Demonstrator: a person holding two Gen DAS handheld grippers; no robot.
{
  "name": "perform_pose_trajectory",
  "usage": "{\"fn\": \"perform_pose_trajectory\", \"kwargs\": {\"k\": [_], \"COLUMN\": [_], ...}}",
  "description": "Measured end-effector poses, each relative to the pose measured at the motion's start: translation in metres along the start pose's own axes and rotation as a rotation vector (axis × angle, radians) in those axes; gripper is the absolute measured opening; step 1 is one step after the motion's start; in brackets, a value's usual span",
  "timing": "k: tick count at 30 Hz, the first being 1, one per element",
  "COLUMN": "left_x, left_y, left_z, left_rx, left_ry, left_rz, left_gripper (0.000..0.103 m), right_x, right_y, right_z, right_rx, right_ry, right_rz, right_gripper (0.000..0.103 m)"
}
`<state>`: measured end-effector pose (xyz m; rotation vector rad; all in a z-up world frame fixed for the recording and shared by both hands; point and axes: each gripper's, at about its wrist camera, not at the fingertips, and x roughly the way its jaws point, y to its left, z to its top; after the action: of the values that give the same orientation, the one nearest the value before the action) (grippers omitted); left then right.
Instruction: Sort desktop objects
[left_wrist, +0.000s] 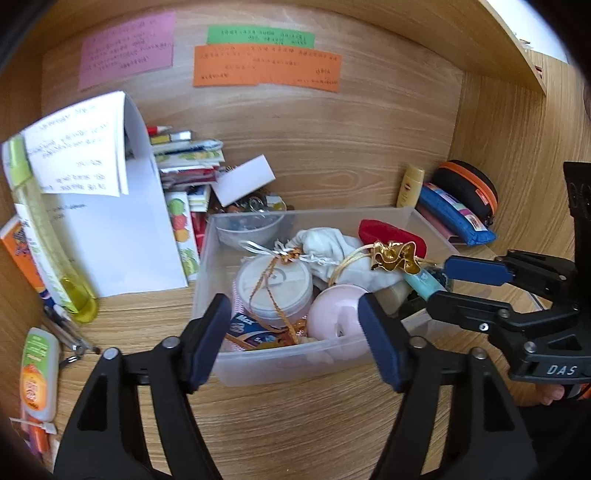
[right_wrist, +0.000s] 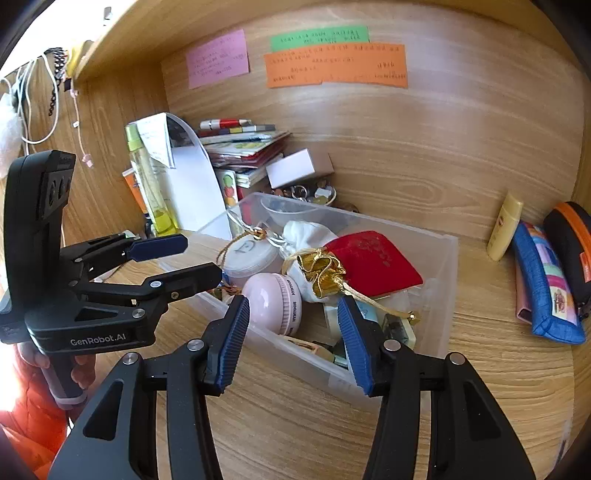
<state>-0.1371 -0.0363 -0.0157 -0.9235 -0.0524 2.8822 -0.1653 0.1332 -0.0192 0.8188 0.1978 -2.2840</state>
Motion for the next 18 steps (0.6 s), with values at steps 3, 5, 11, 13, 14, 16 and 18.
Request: {"fn": "perform_pose_trajectory", "kwargs": {"k": [3,5,11,13,14,16,18], "left_x": [-0.009,-0.016,-0.034,-0.041,-0.044,-0.051,-0.057], "left_y": [-0.003,-0.006,-0.02,-0.025,-0.027,-0.031,-0.034], "left_z": [-0.001,-0.003,-0.007,-0.009,-0.01,-0.012,-0.014], "left_rx": [0.008,0.016,0.049,0.058,0.061,0.066,0.067], "left_ry": [-0.024,-0.042,-0.071,-0.084,-0.088,-0.1,-0.111], "left_rz": [0.02,0.041,0.078,0.096,0.106,0.127,0.135], "left_gripper": [0.079,0.087,0.098,0.1,0.1,0.1,0.101], "right_x": [-0.009,-0.016,-0.037,-0.043,-0.045,-0.052,-0.058], "right_y": [0.0,0.0,-0.006,-0.009,-0.011,-0.014,-0.015], "right_z": [-0.002,-0.005,-0.012,-0.014,-0.015,-0.018,-0.021], "right_rx": [-0.002,0.002,0.03,0.053,0.065,0.091,0.104], "right_ry": [-0.014,-0.035,-0.063,-0.055,-0.049,-0.042,-0.044], "right_rz": [-0.009,-0.024,-0.052,-0.04,-0.026,-0.006,-0.012], "right_gripper": [0.06,0.067,0.083,0.085,0.085,0.086,0.087]}}
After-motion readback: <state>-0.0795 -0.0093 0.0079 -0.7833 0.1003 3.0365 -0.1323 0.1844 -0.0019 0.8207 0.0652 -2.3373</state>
